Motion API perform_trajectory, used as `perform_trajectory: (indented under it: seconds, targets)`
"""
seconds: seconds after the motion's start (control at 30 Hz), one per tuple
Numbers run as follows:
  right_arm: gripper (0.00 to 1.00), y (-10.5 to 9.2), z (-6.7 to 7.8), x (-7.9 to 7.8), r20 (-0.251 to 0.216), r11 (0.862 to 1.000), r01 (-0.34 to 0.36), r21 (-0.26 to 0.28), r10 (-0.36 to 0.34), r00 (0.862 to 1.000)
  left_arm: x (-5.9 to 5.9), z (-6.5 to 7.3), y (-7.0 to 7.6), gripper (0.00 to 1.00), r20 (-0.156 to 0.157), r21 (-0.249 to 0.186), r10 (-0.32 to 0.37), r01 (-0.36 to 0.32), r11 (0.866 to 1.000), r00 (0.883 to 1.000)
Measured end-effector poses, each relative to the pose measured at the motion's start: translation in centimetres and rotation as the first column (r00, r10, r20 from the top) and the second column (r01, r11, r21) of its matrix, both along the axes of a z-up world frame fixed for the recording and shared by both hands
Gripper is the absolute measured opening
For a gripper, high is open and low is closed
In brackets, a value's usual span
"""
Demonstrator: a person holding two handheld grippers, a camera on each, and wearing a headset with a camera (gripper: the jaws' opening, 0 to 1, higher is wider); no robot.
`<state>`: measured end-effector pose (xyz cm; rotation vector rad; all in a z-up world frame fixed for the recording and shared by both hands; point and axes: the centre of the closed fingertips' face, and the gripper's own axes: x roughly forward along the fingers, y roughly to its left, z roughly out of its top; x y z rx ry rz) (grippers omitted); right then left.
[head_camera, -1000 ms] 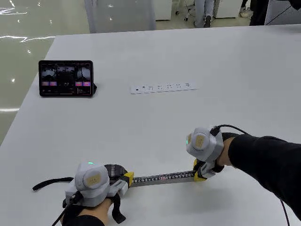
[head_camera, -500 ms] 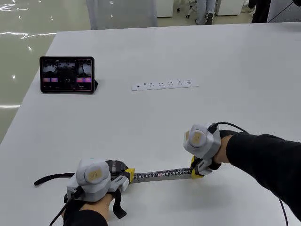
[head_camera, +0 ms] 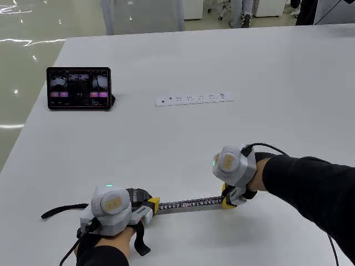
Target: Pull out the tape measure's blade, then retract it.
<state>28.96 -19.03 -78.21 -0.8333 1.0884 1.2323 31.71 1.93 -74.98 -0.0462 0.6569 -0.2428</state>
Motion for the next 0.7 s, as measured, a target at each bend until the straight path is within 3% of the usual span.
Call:
perform_trajectory:
  seconds: [0.43, 0.7]
  targets:
    - [0.1, 0.8, 0.0, -0.1, 0.031, 0.997, -0.072, -0.008, 0.073, 0.997, 0.0, -0.1, 0.0, 0.63, -0.006, -0.003, -0.003, 0.003, 1.0, 1.0]
    - [0.1, 1.2, 0.0, 0.0, 0.038, 0.998, -0.06, -0.007, 0.06, 0.997, 0.0, -0.1, 0.0, 0.63, -0.006, -0.003, -0.008, 0.008, 1.0, 1.0]
